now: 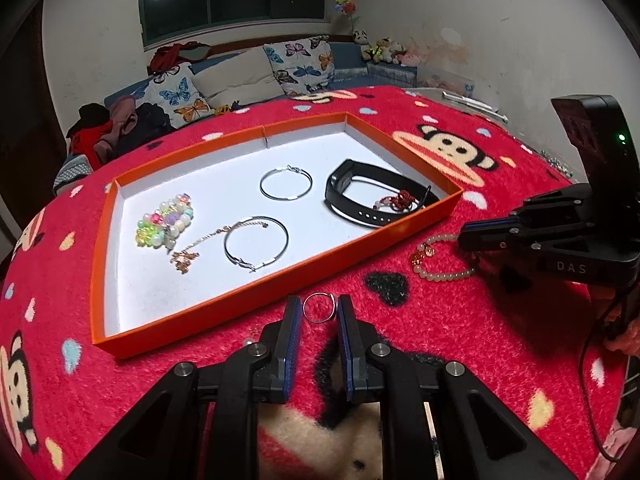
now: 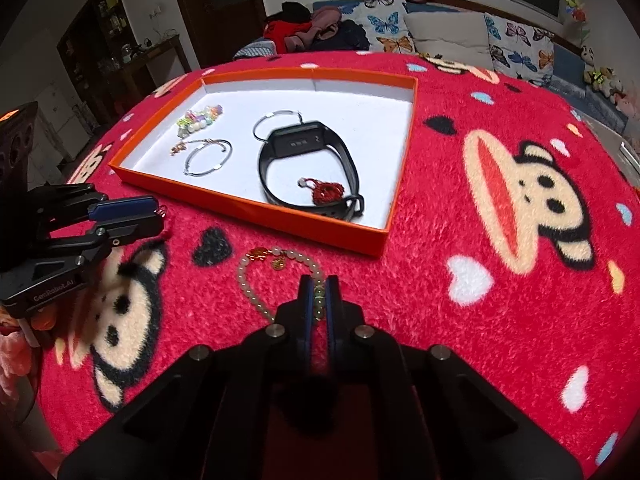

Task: Organize jewelry
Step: 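Carry the small ring and green bead bracelet into the tray and release both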

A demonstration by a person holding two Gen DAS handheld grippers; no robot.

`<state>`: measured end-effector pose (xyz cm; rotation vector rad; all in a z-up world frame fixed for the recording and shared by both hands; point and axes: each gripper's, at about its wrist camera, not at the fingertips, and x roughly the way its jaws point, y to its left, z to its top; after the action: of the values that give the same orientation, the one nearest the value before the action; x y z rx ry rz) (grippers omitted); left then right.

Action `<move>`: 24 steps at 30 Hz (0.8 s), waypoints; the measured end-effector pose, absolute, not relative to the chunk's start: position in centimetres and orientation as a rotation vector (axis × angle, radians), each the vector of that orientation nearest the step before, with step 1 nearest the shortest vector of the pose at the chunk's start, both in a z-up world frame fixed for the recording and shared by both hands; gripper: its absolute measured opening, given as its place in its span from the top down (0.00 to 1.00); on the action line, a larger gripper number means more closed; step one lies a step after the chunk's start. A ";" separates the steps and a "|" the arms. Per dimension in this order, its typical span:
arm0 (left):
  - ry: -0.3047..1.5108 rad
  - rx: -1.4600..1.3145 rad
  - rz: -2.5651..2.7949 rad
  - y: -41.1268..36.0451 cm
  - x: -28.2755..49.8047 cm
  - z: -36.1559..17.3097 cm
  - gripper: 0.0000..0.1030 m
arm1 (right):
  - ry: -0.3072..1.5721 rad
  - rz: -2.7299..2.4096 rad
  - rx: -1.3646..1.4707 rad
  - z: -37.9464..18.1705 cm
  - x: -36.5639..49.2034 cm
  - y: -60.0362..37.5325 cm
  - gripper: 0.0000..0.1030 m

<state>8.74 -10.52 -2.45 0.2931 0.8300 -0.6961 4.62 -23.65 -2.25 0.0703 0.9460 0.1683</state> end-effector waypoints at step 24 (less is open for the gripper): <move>0.851 0.261 -0.570 -8.1 15.3 -0.9 0.82 | 0.721 0.232 0.073 6.9 10.1 -24.5 0.94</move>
<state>15.26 -8.08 -0.93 0.2606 0.8511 -0.5696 10.07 -24.45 6.91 0.0728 0.7211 0.2318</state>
